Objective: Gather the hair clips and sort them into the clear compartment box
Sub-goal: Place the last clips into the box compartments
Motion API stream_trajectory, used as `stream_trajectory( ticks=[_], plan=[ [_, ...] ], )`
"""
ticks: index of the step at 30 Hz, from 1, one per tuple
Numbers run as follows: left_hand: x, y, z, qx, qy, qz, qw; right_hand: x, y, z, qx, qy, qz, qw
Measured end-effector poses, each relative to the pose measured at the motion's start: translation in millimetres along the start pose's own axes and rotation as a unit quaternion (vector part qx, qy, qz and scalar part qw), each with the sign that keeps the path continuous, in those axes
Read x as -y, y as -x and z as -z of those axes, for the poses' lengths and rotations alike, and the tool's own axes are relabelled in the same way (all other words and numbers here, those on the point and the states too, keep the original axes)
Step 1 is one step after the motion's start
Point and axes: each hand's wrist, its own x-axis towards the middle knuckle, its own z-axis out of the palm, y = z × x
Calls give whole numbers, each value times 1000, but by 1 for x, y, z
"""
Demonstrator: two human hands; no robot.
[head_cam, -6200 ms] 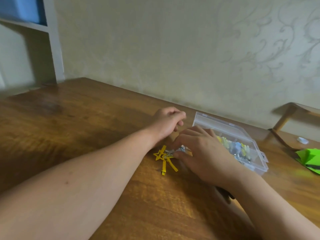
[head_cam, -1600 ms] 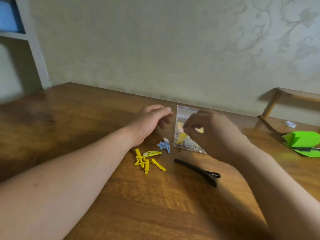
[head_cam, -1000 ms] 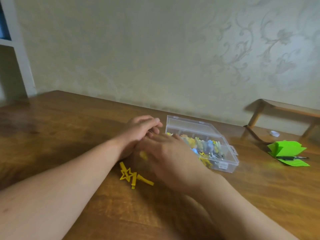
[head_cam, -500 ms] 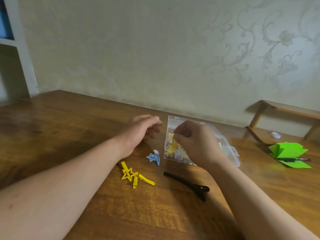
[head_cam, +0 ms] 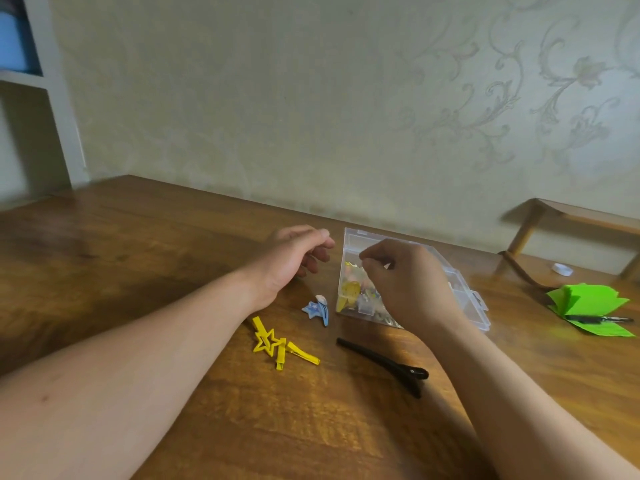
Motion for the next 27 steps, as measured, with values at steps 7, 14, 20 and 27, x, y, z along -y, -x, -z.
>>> stream_trajectory(
  ticks=[7, 14, 20, 27],
  plan=[
    [-3, 2, 0, -4, 0, -1, 1000, 18, 20, -2, 30, 24, 124, 992],
    [-4, 0, -1, -2, 11, 2, 1000, 45, 43, -5, 212, 98, 218, 948],
    [-3, -1, -2, -3, 7, -7, 1000, 52, 48, -1, 271, 109, 233, 928],
    [6, -8, 0, -6, 15, -8, 1000, 48, 45, 3, 233, 53, 210, 948]
  ],
)
